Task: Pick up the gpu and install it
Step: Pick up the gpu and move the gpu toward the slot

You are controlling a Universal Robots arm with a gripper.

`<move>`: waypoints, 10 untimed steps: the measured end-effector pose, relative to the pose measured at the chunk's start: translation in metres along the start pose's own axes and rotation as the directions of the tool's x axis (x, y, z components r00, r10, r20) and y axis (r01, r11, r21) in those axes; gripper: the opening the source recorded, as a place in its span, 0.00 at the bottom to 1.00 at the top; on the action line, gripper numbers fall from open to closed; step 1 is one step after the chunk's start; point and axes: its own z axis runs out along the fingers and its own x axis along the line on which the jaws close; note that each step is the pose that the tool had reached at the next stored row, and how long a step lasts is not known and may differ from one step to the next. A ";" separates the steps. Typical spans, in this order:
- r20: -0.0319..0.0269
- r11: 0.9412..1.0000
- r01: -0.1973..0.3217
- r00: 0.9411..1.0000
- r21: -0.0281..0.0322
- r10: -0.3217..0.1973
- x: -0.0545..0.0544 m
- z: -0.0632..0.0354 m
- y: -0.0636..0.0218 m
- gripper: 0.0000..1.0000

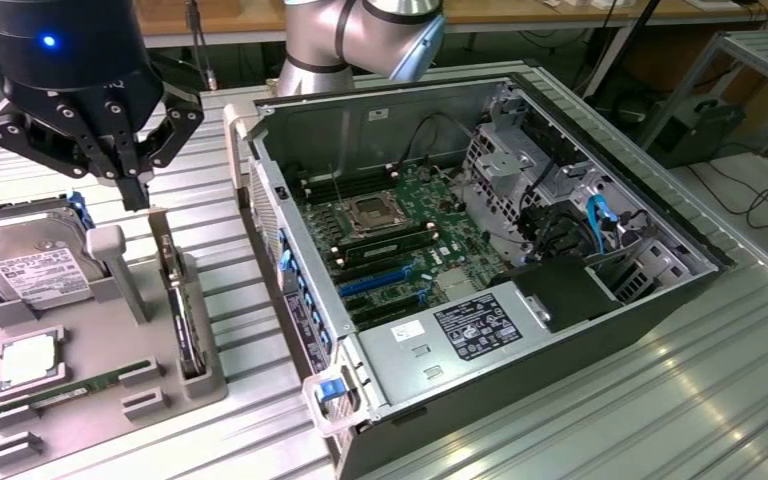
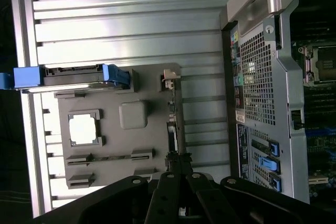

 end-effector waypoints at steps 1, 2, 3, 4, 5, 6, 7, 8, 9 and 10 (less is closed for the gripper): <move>0.000 1.000 0.000 1.000 0.000 0.000 0.000 0.0000 0.0000 0.11; 0.000 1.000 0.000 1.000 0.000 0.000 0.000 0.0000 0.0000 0.11; 0.000 1.000 0.000 1.000 0.000 0.000 0.000 0.0000 0.0000 0.11; 0.000 1.000 0.000 1.000 0.000 0.000 0.000 0.0000 0.0000 0.11; 0.000 1.000 0.000 1.000 0.000 0.000 0.000 0.0000 0.0000 0.11; 0.000 1.000 0.000 1.000 0.000 0.000 0.000 0.0000 0.0000 0.11; 0.000 1.000 0.000 1.000 0.000 0.000 0.000 0.0000 0.0000 0.11; 0.000 1.000 0.000 1.000 0.000 0.000 0.000 0.0000 0.0000 0.11; 0.000 1.000 0.000 1.000 0.000 0.000 0.000 0.0000 0.0000 0.11; 0.000 1.000 0.000 1.000 0.000 0.000 0.000 0.0000 0.0000 0.11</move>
